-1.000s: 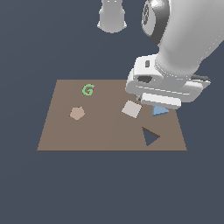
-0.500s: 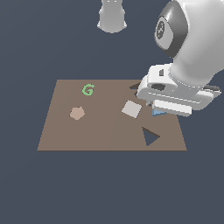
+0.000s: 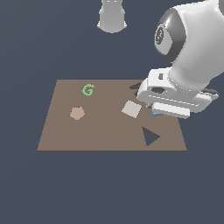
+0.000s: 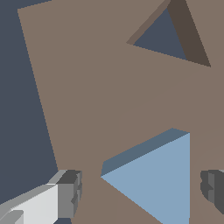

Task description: Insert a designated object into the corresponding slot on a board.

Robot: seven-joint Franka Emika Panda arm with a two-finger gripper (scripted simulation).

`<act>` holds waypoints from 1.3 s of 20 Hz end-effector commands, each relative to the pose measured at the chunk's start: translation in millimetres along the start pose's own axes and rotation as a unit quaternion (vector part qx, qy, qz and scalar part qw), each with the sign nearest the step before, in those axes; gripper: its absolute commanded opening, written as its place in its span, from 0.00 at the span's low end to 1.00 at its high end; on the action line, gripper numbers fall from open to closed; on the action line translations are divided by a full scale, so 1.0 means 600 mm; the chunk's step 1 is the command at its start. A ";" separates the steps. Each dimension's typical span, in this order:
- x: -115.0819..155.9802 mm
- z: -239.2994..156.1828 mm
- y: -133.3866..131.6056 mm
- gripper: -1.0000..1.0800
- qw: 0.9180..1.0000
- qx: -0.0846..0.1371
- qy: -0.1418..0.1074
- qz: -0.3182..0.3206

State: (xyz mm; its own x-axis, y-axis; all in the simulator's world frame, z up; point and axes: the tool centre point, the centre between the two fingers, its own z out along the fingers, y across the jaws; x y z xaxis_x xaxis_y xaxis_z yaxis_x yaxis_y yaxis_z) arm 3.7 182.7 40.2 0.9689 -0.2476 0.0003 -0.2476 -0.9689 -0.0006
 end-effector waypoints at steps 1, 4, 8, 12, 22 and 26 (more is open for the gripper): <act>0.000 0.012 0.000 0.96 1.000 0.000 0.000 0.000; 0.000 0.017 0.000 0.96 1.000 0.000 0.000 0.001; 0.000 0.017 0.000 0.00 1.000 0.000 0.000 0.001; 0.000 0.017 0.000 0.00 1.000 0.000 0.000 0.001; 0.002 0.012 0.001 0.00 1.000 -0.001 0.000 0.000; 0.010 0.011 0.004 0.00 1.000 -0.001 0.000 -0.009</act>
State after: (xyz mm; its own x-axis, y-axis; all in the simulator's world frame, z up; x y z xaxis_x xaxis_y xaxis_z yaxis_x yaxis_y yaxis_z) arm 6.7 180.4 33.2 0.9717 -0.2364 -0.0009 -0.2364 -0.9717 0.0005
